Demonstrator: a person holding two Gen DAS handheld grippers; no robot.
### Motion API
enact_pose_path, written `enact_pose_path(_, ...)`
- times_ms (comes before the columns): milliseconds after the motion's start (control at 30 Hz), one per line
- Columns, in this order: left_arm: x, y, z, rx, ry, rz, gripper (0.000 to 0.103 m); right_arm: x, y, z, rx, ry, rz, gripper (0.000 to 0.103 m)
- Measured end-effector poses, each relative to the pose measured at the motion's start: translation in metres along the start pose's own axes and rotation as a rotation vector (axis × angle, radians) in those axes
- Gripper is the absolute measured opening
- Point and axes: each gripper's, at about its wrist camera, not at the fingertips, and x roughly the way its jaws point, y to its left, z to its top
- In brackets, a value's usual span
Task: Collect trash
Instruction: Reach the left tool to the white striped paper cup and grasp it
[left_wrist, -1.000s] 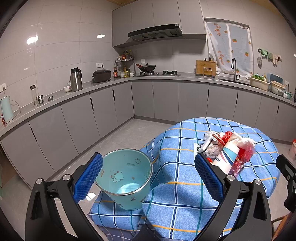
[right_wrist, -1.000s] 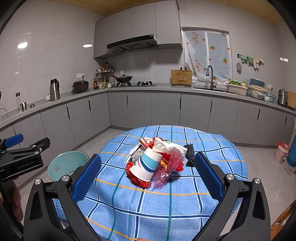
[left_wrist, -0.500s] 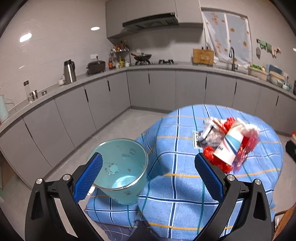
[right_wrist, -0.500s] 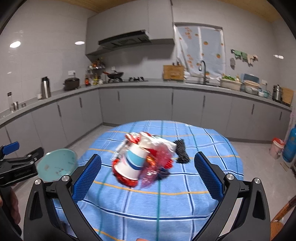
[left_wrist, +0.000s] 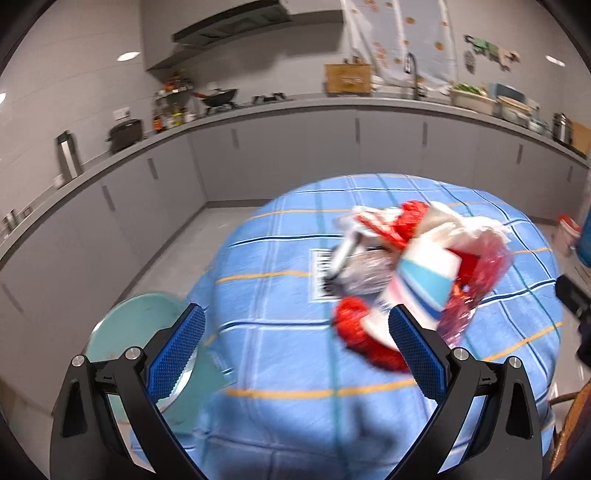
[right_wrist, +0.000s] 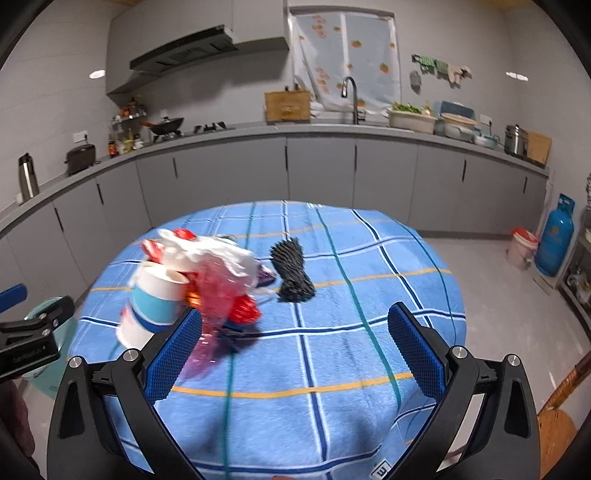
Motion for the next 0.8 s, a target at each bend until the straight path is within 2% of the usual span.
enact_pose_path(133, 0.021, -0.033, 0.007, 0.038, 0.026, -0.088, 0.098, 0.012, -0.008, -0.006, 0.021, 0.022, -0.010, 0.099)
enact_pose_path(433, 0.056, -0.070, 0.010, 0.108, 0.048, -0.148, 0.098, 0.029, -0.025, -0.012, 0.069, 0.061, 0.004, 0.098)
enact_pose_path(500, 0.060, -0.070, 0.011, 0.102, 0.054, -0.169, 0.096, 0.035, -0.028, -0.013, 0.093, 0.072, 0.016, 0.094)
enact_pose_path(533, 0.062, -0.072, 0.011, 0.102, 0.054, -0.176, 0.094, 0.038, -0.027, -0.013, 0.096, 0.082, 0.023, 0.088)
enact_pose_path(600, 0.065, -0.074, 0.010, 0.103, 0.060, -0.191, 0.086, 0.043, -0.026, -0.014, 0.096, 0.101, 0.035, 0.084)
enact_pose_path(633, 0.067, -0.075, 0.009, 0.105, 0.069, -0.203, 0.079, 0.044, -0.026, -0.015, 0.093, 0.103, 0.033, 0.084)
enact_pose_path(700, 0.070, -0.076, 0.008, 0.095, 0.082, -0.220, 0.072, 0.046, -0.024, -0.016, 0.089, 0.106, 0.037, 0.084)
enact_pose_path(733, 0.070, -0.076, 0.008, 0.096, 0.082, -0.236, 0.063, 0.047, -0.025, -0.016, 0.091, 0.106, 0.042, 0.084)
enact_pose_path(800, 0.069, -0.077, 0.007, 0.100, 0.078, -0.243, 0.063, 0.047, -0.023, -0.017, 0.088, 0.105, 0.045, 0.084)
